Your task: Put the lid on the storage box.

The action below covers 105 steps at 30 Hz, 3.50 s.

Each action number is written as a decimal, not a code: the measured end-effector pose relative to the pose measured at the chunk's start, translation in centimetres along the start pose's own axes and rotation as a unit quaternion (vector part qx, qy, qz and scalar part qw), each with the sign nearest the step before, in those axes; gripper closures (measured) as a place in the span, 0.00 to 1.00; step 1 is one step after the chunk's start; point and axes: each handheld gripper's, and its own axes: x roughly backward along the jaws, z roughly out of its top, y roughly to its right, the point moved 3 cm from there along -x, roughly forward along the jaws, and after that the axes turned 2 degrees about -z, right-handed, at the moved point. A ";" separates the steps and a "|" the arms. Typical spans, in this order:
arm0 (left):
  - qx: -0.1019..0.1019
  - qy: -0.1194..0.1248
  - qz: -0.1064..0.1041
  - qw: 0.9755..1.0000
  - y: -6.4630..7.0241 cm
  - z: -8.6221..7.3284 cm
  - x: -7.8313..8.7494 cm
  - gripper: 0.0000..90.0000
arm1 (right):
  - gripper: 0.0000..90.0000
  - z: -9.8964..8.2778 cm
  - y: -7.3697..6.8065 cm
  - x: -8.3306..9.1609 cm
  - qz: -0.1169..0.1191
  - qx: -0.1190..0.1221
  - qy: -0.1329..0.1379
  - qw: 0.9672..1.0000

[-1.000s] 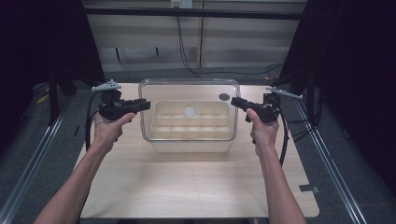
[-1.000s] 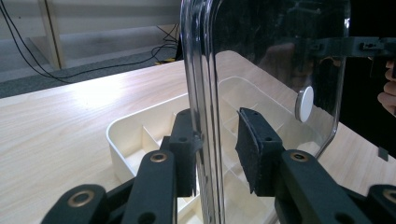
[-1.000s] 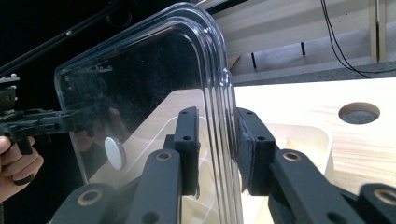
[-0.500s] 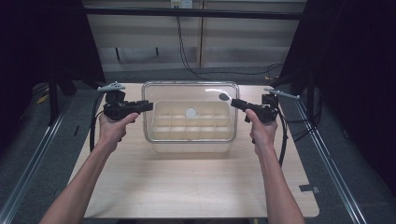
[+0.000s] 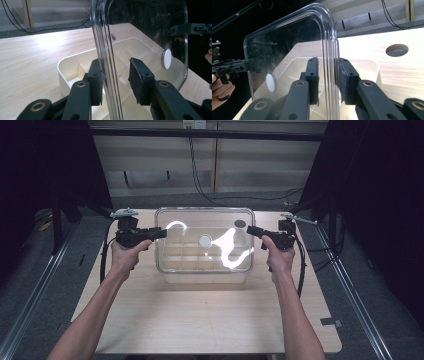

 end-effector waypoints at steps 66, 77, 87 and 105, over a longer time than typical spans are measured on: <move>0.026 -0.072 0.019 0.997 -4.1 -2.3 -4.2 0.58 | 0.68 -1.9 4.0 -5.5 -0.072 -0.010 -0.054 0.996; 0.037 -0.084 0.024 0.996 -4.6 -3.2 -4.8 0.55 | 0.64 -2.7 4.1 -6.4 -0.115 0.005 -0.067 0.991; 0.039 -0.095 0.022 0.994 -4.8 -3.7 -5.3 0.52 | 0.60 -3.1 4.3 -6.8 -0.124 0.010 -0.072 0.990; 0.032 -0.094 0.029 0.995 -4.6 -4.4 -4.5 0.45 | 0.46 -3.3 4.6 -6.1 -0.133 0.023 -0.070 0.988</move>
